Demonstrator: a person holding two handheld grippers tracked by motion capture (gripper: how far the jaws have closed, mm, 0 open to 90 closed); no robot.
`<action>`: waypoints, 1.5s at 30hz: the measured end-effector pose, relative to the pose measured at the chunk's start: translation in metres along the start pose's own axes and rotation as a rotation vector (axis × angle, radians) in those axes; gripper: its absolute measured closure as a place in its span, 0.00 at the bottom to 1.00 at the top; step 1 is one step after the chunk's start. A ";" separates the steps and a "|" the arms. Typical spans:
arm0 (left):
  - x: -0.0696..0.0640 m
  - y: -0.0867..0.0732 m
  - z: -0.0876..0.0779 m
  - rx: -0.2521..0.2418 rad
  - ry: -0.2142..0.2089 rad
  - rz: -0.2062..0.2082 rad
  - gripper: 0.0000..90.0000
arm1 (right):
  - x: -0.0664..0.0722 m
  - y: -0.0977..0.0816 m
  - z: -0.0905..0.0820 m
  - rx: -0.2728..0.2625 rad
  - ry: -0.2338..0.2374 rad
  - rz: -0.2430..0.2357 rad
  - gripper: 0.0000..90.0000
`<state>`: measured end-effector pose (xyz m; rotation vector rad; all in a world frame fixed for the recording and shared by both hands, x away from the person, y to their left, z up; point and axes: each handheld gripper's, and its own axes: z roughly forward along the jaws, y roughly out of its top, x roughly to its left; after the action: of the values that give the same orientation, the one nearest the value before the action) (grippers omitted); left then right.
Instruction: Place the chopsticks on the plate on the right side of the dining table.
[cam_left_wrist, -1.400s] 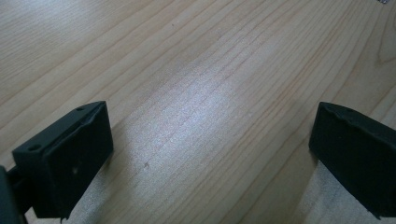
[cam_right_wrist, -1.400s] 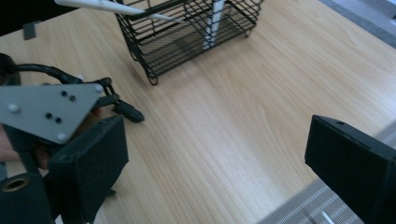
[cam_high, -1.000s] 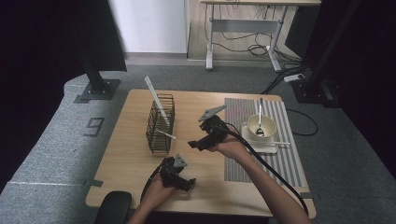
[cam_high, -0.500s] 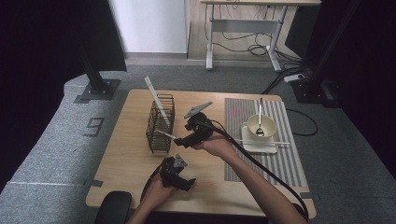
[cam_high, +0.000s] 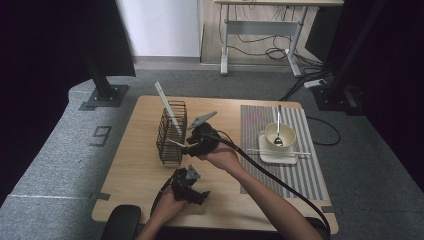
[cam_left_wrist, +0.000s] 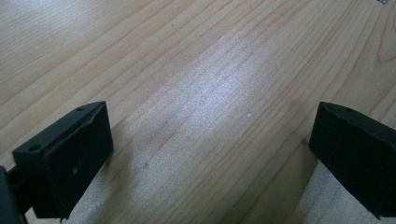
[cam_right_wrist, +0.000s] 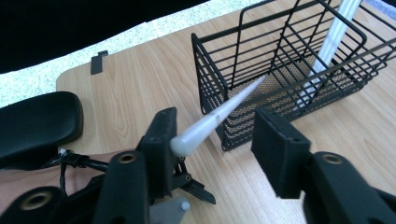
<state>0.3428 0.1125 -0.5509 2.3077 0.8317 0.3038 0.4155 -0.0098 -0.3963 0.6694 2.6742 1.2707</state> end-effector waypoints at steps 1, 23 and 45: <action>0.000 0.000 0.000 0.000 0.001 -0.001 0.00 | 0.001 0.000 0.001 -0.001 -0.004 -0.002 0.59; 0.000 0.000 0.000 0.004 0.002 0.003 0.00 | 0.017 0.006 0.001 0.005 -0.122 -0.096 0.81; 0.000 0.000 0.000 0.001 0.003 0.001 0.00 | 0.007 0.014 -0.030 0.008 -0.165 -0.109 0.91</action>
<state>0.3427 0.1125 -0.5509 2.3094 0.8321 0.3075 0.4053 -0.0206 -0.3658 0.5922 2.5456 1.1262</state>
